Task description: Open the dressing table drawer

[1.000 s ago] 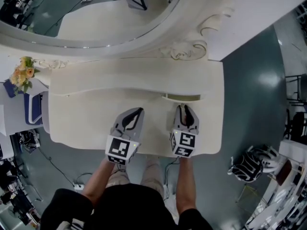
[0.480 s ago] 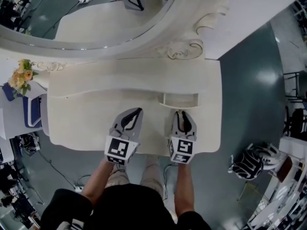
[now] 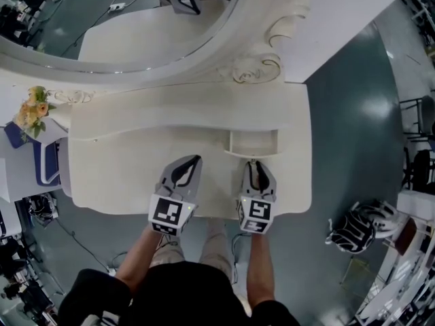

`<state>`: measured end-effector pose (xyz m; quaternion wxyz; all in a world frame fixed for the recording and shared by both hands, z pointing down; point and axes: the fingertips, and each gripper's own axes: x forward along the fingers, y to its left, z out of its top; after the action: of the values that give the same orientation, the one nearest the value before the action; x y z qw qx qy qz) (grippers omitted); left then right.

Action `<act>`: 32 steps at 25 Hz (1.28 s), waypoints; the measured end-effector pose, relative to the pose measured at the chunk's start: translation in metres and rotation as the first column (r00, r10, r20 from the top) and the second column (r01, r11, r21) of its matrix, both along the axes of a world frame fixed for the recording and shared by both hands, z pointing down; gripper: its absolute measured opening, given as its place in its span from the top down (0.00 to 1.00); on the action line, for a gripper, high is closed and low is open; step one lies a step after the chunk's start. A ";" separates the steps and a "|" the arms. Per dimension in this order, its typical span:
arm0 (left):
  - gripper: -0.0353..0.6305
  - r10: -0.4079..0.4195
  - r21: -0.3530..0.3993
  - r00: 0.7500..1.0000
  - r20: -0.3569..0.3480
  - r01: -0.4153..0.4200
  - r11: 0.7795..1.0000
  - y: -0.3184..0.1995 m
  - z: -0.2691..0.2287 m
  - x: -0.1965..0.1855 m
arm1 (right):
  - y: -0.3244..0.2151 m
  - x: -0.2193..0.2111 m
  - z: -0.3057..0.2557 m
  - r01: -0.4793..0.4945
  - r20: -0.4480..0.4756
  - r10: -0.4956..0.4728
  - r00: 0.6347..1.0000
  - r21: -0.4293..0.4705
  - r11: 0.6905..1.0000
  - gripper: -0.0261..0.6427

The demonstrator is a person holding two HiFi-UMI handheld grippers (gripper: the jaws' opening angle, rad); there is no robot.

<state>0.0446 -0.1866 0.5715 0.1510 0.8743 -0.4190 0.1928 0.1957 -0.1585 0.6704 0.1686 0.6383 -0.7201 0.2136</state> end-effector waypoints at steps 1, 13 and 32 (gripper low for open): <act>0.94 0.001 0.002 1.000 0.001 -0.001 1.000 0.000 -0.001 0.000 | 0.000 0.000 0.000 -0.001 0.000 0.001 1.000 0.000 1.000 0.82; 0.94 0.012 0.043 1.000 0.000 -0.012 0.999 0.001 -0.015 -0.004 | 0.002 0.004 -0.001 -0.029 -0.011 0.029 1.000 0.004 1.000 0.74; 0.94 0.025 0.188 0.998 -0.052 -0.015 0.982 0.017 -0.119 -0.043 | 0.013 -0.043 -0.146 -0.015 -0.055 0.028 0.998 0.218 0.976 0.79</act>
<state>0.0019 -0.1698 0.4521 0.0772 0.8937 -0.4222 0.1304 0.1527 -0.1457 0.5241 0.1162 0.6664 -0.7271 0.1171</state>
